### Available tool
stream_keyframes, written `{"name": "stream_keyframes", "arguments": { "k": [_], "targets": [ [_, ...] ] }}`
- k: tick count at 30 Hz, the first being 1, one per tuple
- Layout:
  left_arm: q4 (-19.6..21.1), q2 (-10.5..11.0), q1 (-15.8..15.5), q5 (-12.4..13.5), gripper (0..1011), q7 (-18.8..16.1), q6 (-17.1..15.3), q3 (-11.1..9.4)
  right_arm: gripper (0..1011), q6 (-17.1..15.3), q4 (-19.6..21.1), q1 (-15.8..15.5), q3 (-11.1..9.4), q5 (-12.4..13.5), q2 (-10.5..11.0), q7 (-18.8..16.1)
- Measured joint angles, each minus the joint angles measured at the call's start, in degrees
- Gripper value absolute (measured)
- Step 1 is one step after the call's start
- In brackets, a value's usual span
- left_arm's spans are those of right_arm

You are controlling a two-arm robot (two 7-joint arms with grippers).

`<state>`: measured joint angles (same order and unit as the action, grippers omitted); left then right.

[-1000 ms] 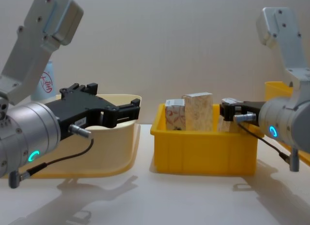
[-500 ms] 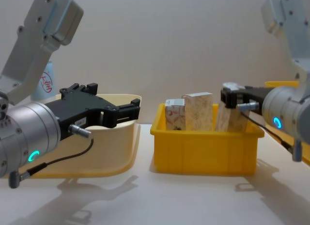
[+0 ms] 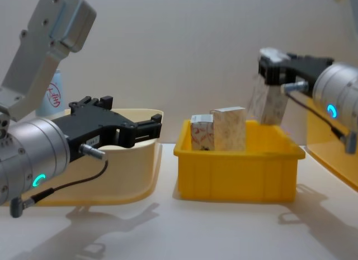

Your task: Bimanual collaborative sorting of washing and personal care products

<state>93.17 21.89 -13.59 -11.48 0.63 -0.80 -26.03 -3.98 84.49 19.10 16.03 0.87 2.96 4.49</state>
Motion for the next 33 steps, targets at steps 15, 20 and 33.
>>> {"name": "stream_keyframes", "arguments": {
  "k": [15,20,33],
  "targets": [
    [0.0,0.0,0.0,0.0,1003,0.0,0.0,0.0,430,7.4,5.9,-2.4,-3.3,-2.5,2.9,0.9],
    [0.0,0.0,0.0,0.0,1004,0.0,0.0,0.0,429,8.2,8.4,-4.2,-5.1,-3.8,3.8,2.7],
    [0.0,0.0,0.0,0.0,1003,0.0,0.0,0.0,429,6.5,13.3,-8.9,-9.7,-7.3,5.0,7.1]
  ]
}}
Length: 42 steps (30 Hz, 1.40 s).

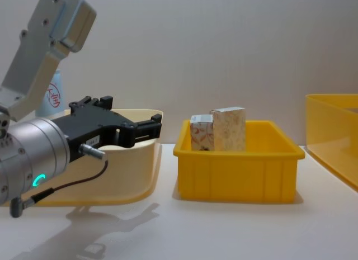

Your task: Bimanual collaborative sorting of washing and personal care products

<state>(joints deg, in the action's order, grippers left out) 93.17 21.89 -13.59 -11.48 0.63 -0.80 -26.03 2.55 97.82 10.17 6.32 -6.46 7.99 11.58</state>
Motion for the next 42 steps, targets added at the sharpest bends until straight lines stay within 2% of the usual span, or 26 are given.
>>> {"name": "stream_keyframes", "arguments": {
  "k": [6,13,14,19,32,42],
  "targets": [
    [0.0,0.0,0.0,0.0,1004,0.0,0.0,0.0,429,-2.5,1.3,-1.2,-1.3,-0.7,0.2,0.4],
    [0.0,0.0,0.0,0.0,1003,0.0,0.0,0.0,430,-5.3,1.7,-1.4,-1.8,-0.8,0.3,0.0],
    [0.0,0.0,0.0,0.0,1003,0.0,0.0,0.0,429,-6.5,1.7,-1.4,-1.9,-0.8,0.2,-0.4],
    [0.0,0.0,0.0,0.0,1003,0.0,0.0,0.0,429,-8.4,1.6,-1.1,-1.9,-0.8,0.1,-1.1],
    [0.0,0.0,0.0,0.0,1004,0.0,0.0,0.0,429,-15.8,0.0,0.1,-1.7,-1.2,-1.3,-2.6],
    [0.0,0.0,0.0,0.0,1003,0.0,0.0,0.0,430,-19.6,-1.3,0.5,-1.7,-2.0,-2.5,-2.4]
  ]
}}
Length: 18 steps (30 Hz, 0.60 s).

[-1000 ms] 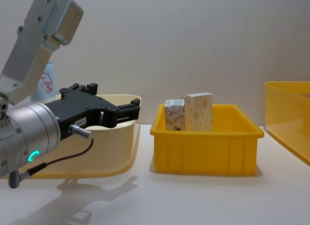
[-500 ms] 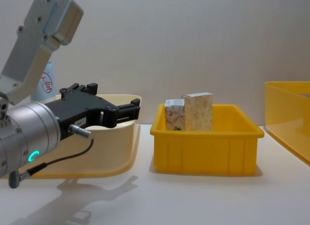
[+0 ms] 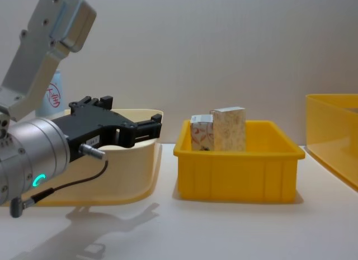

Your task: Bimanual collaborative sorting of washing and personal care products

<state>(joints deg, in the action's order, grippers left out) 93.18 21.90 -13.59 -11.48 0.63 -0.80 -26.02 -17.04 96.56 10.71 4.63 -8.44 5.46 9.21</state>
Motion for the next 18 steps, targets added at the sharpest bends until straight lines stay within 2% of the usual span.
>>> {"name": "stream_keyframes", "arguments": {
  "k": [2,5,6,18],
  "targets": [
    [0.0,0.0,0.0,0.0,1003,0.0,0.0,0.0,429,-0.6,-0.2,0.1,0.0,-0.2,-0.2,0.1],
    [0.0,0.0,0.0,0.0,1003,0.0,0.0,0.0,523,-1.1,-0.4,0.2,0.0,-0.4,-0.4,0.3],
    [0.0,0.0,0.0,0.0,1003,0.0,0.0,0.0,523,-1.3,-0.4,0.2,0.0,-0.4,-0.5,0.3],
    [0.0,0.0,0.0,0.0,1003,0.0,0.0,0.0,890,-2.6,-0.9,0.3,-0.1,-0.8,-1.0,0.6]
  ]
}}
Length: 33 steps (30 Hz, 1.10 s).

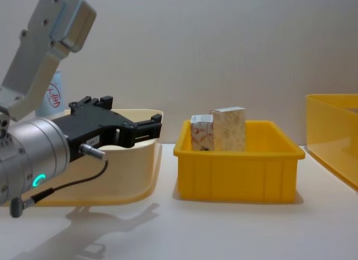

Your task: Bimanual collaborative sorting of washing and personal care products

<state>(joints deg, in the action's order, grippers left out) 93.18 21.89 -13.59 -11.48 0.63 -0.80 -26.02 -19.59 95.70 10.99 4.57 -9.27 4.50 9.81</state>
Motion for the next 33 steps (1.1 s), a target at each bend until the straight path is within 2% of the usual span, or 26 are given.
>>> {"name": "stream_keyframes", "arguments": {
  "k": [6,9,16,26,33],
  "targets": [
    [0.0,0.0,0.0,0.0,1004,0.0,0.0,0.0,1001,-0.2,-0.1,0.0,0.0,-0.1,-0.1,0.0],
    [0.0,0.0,0.0,0.0,1003,0.0,0.0,0.0,1001,0.1,-0.1,0.0,0.0,-0.1,-0.1,0.0],
    [0.0,0.0,0.0,0.0,1003,0.0,0.0,0.0,1001,3.1,-0.4,0.1,0.0,-0.1,0.1,-0.7],
    [0.0,0.0,0.0,0.0,1003,0.0,0.0,0.0,1001,10.6,-1.0,0.5,0.6,1.4,1.0,-4.2],
    [0.0,0.0,0.0,0.0,1003,0.0,0.0,0.0,1001,10.9,-1.0,0.3,0.8,1.9,1.4,-4.4]
  ]
}}
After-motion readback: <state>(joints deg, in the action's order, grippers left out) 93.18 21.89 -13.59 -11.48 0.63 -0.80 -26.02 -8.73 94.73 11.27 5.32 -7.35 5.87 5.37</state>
